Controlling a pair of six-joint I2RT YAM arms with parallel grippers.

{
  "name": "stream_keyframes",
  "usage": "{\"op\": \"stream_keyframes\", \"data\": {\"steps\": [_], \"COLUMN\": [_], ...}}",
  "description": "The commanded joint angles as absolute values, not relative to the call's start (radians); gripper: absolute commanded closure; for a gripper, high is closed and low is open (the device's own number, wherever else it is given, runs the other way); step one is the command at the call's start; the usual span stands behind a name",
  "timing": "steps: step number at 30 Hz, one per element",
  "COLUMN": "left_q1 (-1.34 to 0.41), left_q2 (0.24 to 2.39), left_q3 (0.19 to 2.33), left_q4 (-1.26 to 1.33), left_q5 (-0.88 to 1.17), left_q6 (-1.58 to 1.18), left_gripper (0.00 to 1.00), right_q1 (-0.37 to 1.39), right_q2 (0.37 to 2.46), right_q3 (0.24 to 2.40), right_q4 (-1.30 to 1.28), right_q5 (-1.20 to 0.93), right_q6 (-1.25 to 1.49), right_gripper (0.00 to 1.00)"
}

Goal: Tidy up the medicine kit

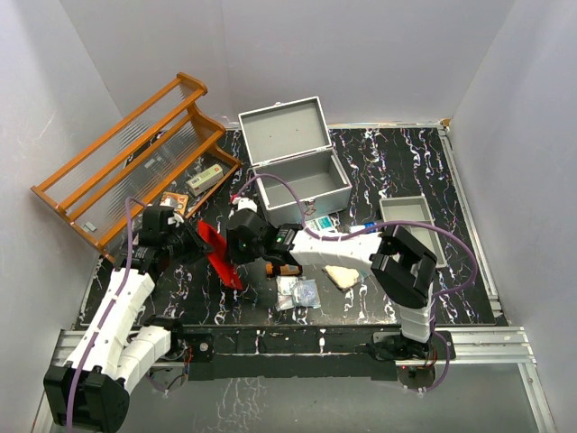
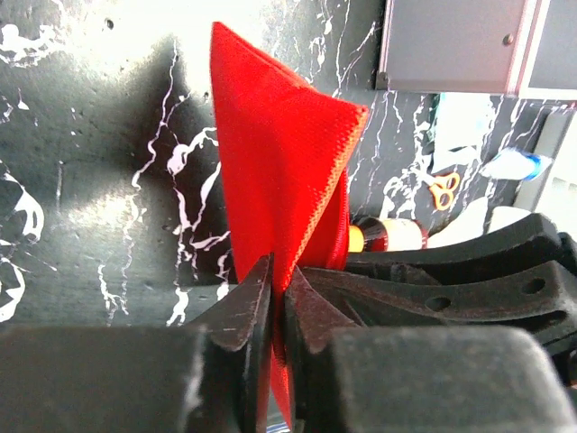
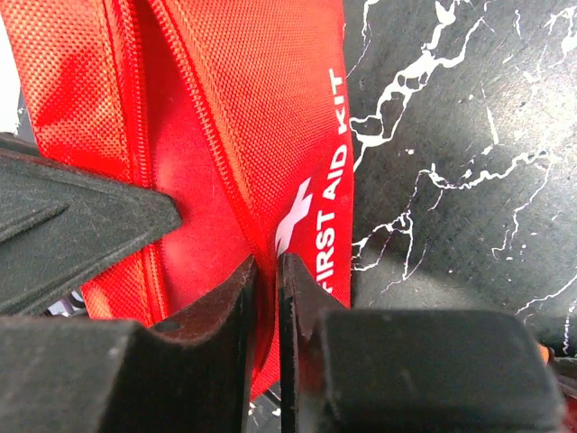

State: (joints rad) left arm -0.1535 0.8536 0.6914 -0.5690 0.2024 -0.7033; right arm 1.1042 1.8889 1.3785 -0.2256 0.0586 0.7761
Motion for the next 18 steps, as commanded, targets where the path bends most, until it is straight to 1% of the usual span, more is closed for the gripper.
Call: {"op": "stream_keyframes", "data": {"steps": [1,3,4,7,11,15,18], "left_q1": [-0.152,-0.152,-0.152,-0.152,-0.152,-0.152,-0.152], "left_q2": [0.838,0.849,0.858,0.895,0.951,0.991,1.021], "left_q3": [0.698,0.715,0.724,0.766,0.812,0.839,0.854], "left_q4": [-0.573,-0.588,-0.592,-0.636,-0.696,-0.719,-0.716], "left_q5": [0.219,0.222,0.23,0.229,0.198,0.162,0.176], "left_q6": [-0.687,-0.664,-0.649,-0.609,-0.574,-0.541,-0.506], "left_gripper": [1.0,1.0,1.0,1.0,1.0,1.0,1.0], "right_q1": [1.101,1.101,1.101,1.101,1.101,1.101,1.101], "right_q2": [1.846,1.852,1.855,1.863,1.856,1.845,1.832], "right_q3": [1.38,1.391,1.4,1.435,1.453,1.468,1.457], "right_q4": [-0.168,-0.185,-0.198,-0.265,-0.333,-0.397,-0.416], "right_q5": [0.08,0.093,0.101,0.159,0.227,0.284,0.323], "right_q6": [0.772,0.762,0.758,0.759,0.782,0.812,0.82], "right_gripper": [0.8,0.68,0.65,0.59,0.58,0.61,0.64]}}
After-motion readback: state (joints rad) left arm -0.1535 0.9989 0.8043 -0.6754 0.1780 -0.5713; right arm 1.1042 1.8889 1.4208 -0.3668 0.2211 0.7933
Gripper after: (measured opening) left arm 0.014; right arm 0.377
